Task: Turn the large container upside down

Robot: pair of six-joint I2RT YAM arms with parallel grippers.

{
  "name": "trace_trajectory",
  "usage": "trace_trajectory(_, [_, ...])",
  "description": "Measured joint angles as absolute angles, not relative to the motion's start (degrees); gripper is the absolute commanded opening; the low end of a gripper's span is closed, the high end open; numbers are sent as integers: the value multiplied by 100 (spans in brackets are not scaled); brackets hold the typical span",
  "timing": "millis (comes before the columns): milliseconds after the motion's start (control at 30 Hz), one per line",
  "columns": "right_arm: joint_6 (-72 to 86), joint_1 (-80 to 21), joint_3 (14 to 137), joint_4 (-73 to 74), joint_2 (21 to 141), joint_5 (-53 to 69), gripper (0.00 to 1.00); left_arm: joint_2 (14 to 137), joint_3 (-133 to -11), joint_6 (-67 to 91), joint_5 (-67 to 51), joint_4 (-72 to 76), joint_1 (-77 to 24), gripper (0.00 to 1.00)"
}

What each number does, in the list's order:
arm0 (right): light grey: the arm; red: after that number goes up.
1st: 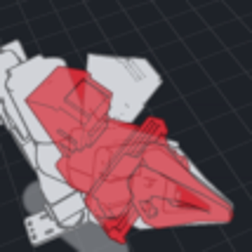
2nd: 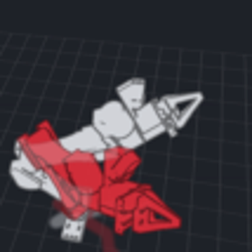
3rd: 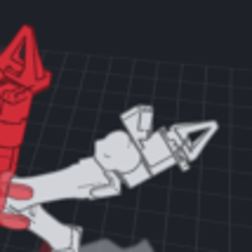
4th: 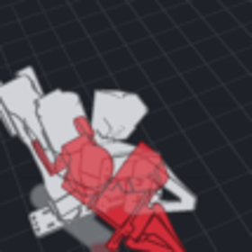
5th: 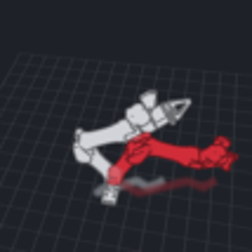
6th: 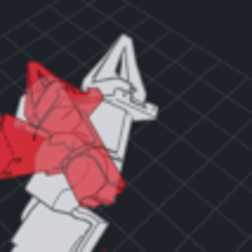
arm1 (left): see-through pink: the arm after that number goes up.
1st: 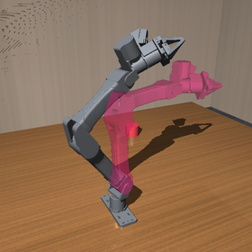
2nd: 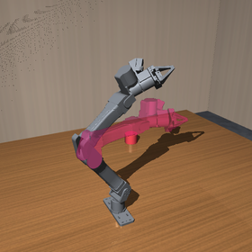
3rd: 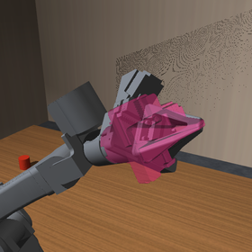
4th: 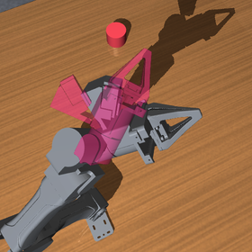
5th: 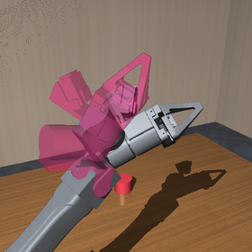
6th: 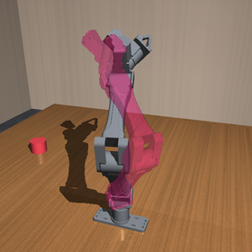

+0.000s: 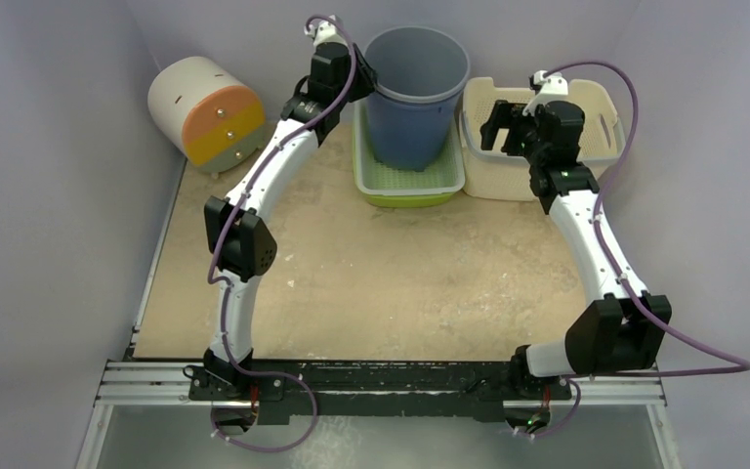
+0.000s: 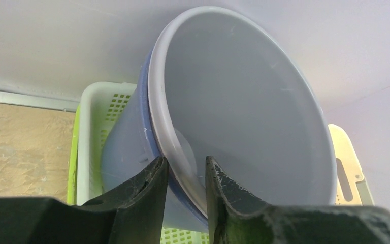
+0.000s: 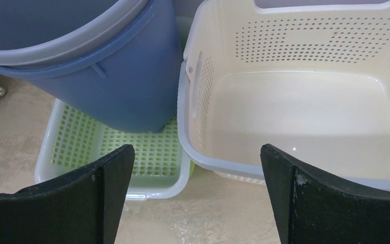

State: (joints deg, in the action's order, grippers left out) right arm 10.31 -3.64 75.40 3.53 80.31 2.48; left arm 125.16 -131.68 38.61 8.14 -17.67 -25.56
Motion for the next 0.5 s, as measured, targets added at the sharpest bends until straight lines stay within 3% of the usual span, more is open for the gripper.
trace_trajectory(100, [1028, -364, 7535, 351, 8031, 248, 97, 12519, -13170, 3946, 812, -1761, -2554, 10])
trace_trajectory(133, [1026, -364, 7520, 342, 8031, 248, 97, 12525, -13181, 3994, 812, -1758, -2554, 0])
trace_trajectory(500, [967, -364, 7439, 333, 8031, 242, 97, 12698, -13458, 4042, 694, -1396, -2550, 0])
